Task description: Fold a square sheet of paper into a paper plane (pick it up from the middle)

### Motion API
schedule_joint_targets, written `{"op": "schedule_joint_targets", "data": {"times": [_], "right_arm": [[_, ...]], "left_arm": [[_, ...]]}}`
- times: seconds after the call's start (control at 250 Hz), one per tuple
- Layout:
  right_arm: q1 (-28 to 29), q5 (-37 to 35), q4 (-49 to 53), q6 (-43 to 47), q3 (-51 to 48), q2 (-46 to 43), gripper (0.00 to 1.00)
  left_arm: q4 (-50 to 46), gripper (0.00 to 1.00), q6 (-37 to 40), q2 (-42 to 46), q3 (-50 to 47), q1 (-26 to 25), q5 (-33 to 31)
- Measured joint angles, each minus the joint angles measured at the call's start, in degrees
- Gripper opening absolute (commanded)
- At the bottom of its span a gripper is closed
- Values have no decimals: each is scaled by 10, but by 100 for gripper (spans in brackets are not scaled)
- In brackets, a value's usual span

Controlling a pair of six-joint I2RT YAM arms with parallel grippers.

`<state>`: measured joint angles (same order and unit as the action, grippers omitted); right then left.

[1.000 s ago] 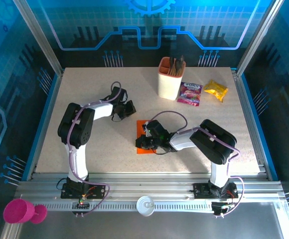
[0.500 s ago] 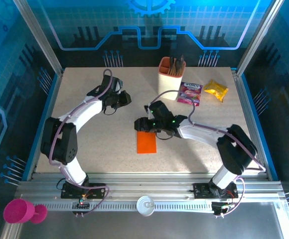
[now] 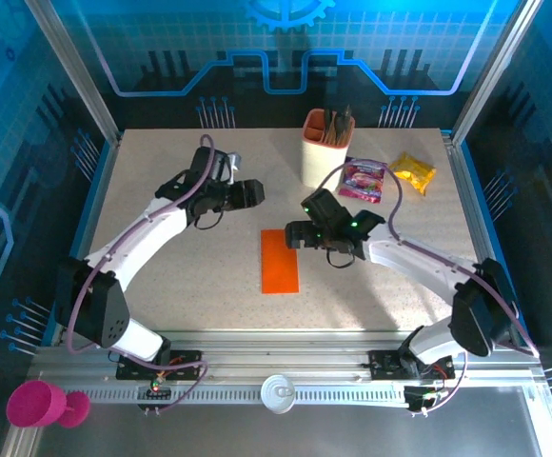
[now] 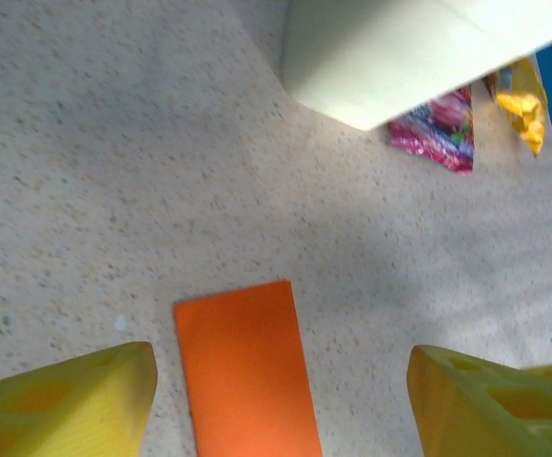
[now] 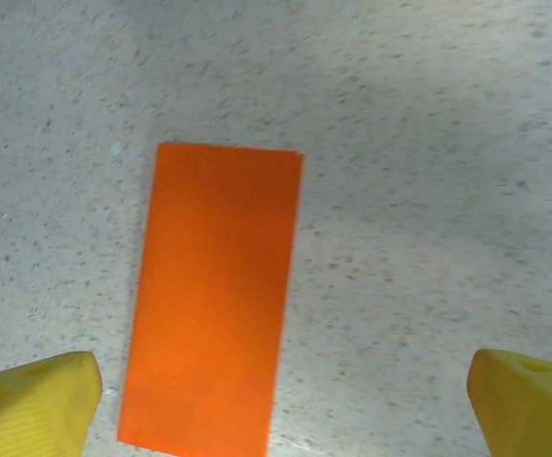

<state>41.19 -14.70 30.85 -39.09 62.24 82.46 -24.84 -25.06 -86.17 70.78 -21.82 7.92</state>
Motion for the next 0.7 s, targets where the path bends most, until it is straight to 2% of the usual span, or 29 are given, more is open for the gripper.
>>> {"op": "schedule_joint_targets", "data": {"times": [0.328, 0.515, 0.699], "right_arm": [[-42, 33, -18, -51, -136, -143, 99], [-42, 60, -20, -59, -165, -167, 99], [-42, 108, -31, -59, -177, -163, 99]], "left_arm": [[-4, 78, -2, -17, -66, -92, -54], [-10, 80, -5, -37, -92, -147, -120], [-1, 81, -16, -46, -124, -156, -157]]}}
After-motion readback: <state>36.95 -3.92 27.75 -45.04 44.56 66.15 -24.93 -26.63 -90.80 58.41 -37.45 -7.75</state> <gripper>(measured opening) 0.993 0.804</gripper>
